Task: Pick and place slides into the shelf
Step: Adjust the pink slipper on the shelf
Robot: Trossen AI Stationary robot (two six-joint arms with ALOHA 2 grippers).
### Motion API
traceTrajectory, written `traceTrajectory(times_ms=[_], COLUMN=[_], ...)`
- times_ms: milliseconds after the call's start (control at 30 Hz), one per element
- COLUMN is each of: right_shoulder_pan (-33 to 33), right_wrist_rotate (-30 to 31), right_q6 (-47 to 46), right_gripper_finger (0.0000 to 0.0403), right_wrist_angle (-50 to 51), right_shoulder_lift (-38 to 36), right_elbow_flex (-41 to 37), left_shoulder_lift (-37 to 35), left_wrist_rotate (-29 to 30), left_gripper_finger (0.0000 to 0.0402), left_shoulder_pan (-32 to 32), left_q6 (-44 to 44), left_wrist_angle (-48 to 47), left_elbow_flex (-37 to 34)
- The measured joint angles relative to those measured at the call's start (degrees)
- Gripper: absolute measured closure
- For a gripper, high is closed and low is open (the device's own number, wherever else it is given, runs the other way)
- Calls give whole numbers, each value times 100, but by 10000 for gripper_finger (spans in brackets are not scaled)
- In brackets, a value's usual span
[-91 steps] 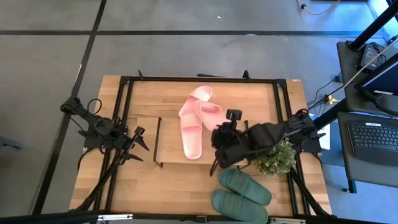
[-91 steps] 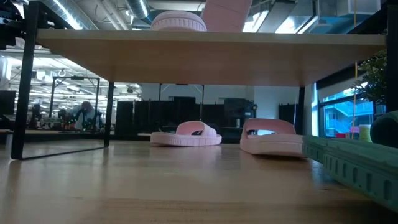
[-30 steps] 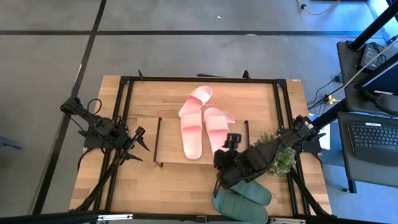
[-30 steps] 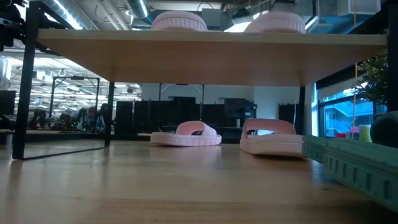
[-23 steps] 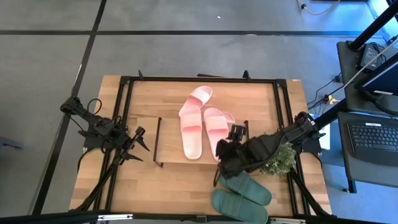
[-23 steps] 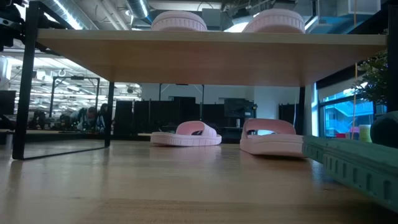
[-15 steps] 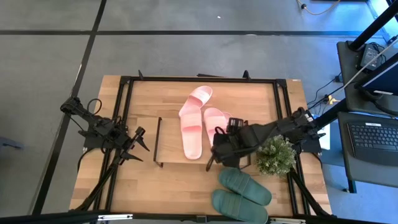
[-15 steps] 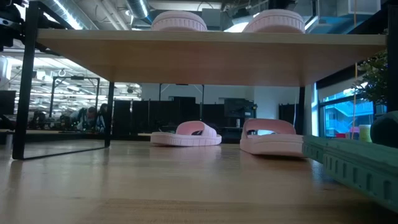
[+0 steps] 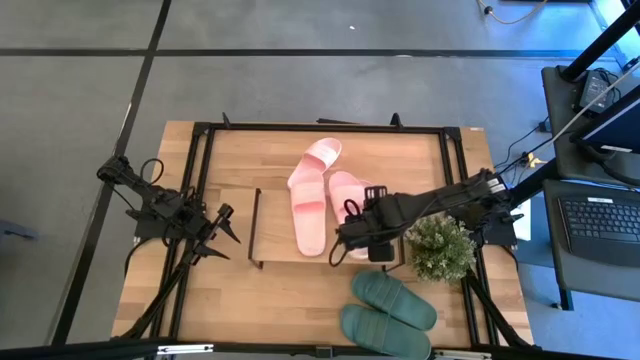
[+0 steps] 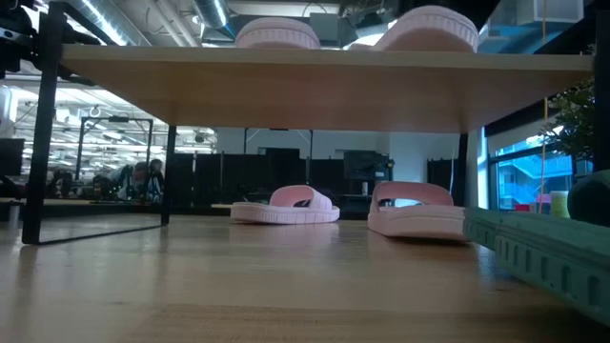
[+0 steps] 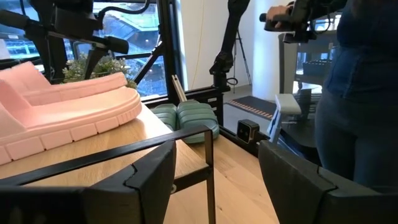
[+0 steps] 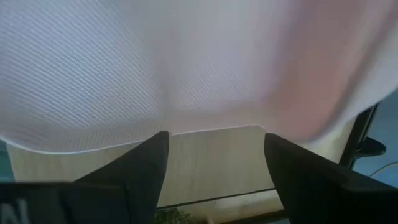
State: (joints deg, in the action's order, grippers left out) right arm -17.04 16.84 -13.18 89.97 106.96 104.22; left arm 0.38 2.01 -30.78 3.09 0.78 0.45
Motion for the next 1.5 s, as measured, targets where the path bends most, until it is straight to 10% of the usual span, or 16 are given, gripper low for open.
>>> traceTrajectory(times_ms=[1500], right_shoulder_pan=[185], right_wrist_rotate=[-345], right_q6=[-901], right_gripper_finger=[137], right_wrist_angle=[-1580], right_shoulder_lift=[-449], right_elbow_flex=[-824], left_shoulder_lift=[0], left_wrist_rotate=[20], left_gripper_finger=[180], left_shoulder_pan=[0], left_q6=[44], left_wrist_angle=[0], left_elbow_flex=[0])
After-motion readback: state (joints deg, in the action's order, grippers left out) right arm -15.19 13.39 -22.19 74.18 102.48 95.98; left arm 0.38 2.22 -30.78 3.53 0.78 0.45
